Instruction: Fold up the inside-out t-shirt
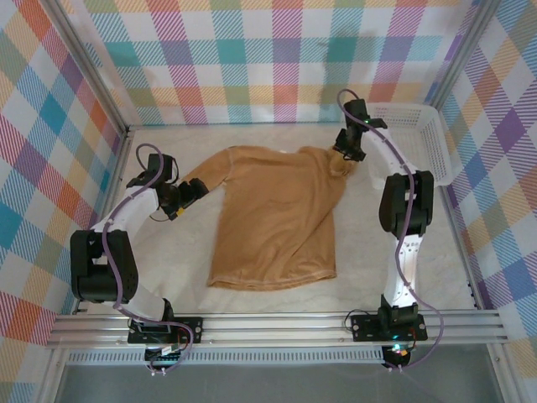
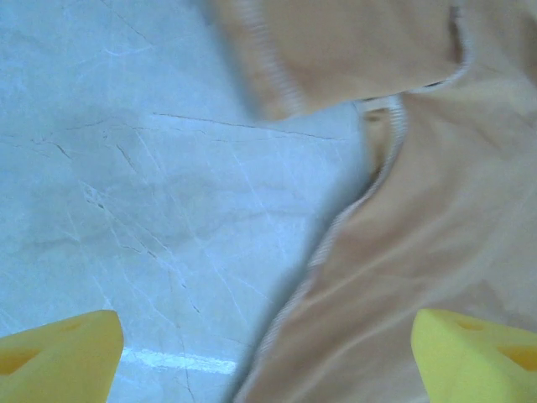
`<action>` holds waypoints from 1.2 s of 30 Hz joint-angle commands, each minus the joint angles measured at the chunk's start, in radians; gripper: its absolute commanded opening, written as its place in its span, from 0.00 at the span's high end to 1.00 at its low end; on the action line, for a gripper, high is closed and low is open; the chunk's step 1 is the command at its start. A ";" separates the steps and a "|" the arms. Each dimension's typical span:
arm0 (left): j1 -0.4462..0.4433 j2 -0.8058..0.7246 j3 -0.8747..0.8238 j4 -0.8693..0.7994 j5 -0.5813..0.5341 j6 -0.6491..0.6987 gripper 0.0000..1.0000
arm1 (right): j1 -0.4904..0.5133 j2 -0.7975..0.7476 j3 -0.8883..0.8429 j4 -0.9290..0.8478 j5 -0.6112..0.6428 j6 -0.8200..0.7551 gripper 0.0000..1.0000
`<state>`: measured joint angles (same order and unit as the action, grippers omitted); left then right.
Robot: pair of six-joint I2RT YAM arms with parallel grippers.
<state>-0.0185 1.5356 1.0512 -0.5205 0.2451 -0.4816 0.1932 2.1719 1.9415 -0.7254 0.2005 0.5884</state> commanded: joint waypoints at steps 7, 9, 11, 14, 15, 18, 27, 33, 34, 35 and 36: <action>-0.032 0.070 0.104 0.024 0.063 -0.042 0.13 | 0.143 -0.044 -0.042 0.013 -0.103 -0.015 0.40; -0.070 0.113 0.144 0.040 0.072 -0.063 0.14 | 0.160 -0.040 -0.058 0.011 -0.114 -0.021 0.44; -0.123 0.163 0.193 0.054 0.072 -0.079 0.14 | 0.162 -0.048 -0.105 0.027 -0.122 -0.013 0.50; -0.213 0.261 0.280 0.079 0.075 -0.102 0.14 | 0.159 -0.075 -0.185 0.054 -0.116 -0.018 0.56; -0.244 0.304 0.318 0.085 0.078 -0.110 0.14 | 0.158 -0.084 -0.214 0.062 -0.118 -0.021 0.56; -0.320 0.438 0.416 0.132 0.119 -0.148 0.14 | 0.158 -0.113 -0.299 0.085 -0.131 -0.021 0.56; -0.307 0.591 0.357 0.198 0.148 -0.183 0.16 | 0.183 -0.089 -0.461 0.189 -0.237 0.000 0.56; -0.171 0.370 0.017 0.190 0.102 -0.111 0.16 | 0.300 -0.121 -0.551 0.219 -0.269 0.037 0.55; -0.151 0.312 -0.037 0.171 0.085 -0.085 0.15 | 0.324 -0.147 -0.572 0.226 -0.272 0.047 0.54; -0.135 0.261 -0.085 0.148 0.070 -0.065 0.15 | 0.345 -0.168 -0.590 0.234 -0.276 0.052 0.54; -0.119 0.204 -0.119 0.119 0.048 -0.046 0.14 | 0.359 -0.190 -0.606 0.239 -0.275 0.057 0.52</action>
<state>-0.1783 1.8080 1.0477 -0.2165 0.3977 -0.6014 0.5026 2.0251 1.3895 -0.4664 -0.0322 0.6132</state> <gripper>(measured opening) 0.855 0.471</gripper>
